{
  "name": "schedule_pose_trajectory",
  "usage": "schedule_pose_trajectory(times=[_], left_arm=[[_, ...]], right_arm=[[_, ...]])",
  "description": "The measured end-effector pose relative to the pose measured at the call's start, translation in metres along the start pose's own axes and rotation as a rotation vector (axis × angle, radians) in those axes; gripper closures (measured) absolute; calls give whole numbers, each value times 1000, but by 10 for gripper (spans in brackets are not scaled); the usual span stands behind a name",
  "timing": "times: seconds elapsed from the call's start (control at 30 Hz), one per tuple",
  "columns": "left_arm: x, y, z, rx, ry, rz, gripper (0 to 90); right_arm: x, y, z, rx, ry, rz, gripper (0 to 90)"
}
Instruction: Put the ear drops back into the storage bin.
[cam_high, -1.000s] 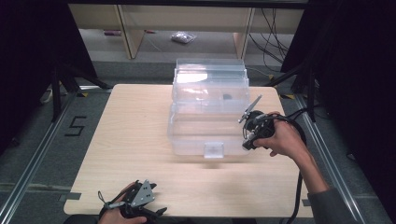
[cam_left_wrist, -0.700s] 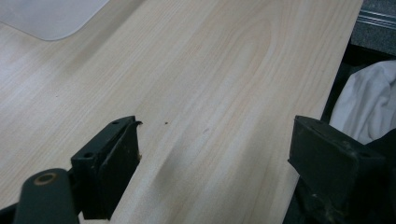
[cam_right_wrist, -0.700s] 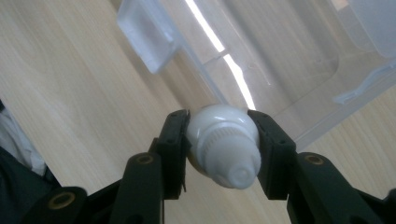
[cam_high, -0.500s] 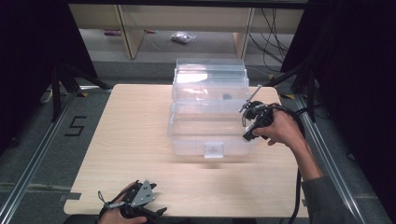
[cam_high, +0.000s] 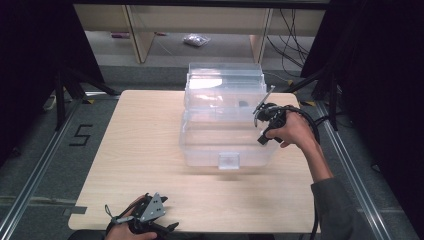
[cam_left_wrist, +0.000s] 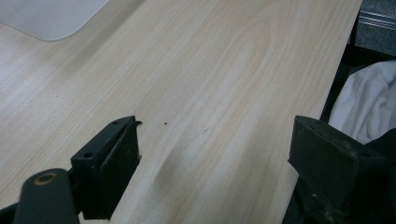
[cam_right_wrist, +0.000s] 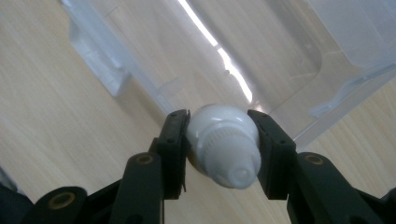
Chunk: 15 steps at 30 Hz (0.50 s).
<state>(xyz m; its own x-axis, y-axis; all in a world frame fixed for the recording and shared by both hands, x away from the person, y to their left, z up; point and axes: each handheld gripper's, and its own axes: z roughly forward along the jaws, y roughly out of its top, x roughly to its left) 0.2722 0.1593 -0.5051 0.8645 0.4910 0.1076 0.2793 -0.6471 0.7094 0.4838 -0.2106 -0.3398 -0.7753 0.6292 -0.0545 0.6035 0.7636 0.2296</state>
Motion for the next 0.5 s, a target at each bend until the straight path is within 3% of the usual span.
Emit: schedule_pose_trajectory(times=[0.13,0.2,0.27,0.37,0.4,0.5], left_arm=[[0,0,0,0,-9,-4,156],[1,0,0,-4,1,16,156],[0,0,1,-3,-1,-8,157],[0,0,1,-16,-4,4,156],[0,0,0,-14,-8,-2,156],[0,0,0,-15,-6,2,156]], right_arm=[[-8,2,8,21,-3,19,602],[-10,3,13,25,-3,33,603],[-12,4,16,36,-6,38,603],[-12,7,20,55,-7,68,603],[-14,8,22,53,-5,48,603],[-17,11,29,71,-10,52,602]])
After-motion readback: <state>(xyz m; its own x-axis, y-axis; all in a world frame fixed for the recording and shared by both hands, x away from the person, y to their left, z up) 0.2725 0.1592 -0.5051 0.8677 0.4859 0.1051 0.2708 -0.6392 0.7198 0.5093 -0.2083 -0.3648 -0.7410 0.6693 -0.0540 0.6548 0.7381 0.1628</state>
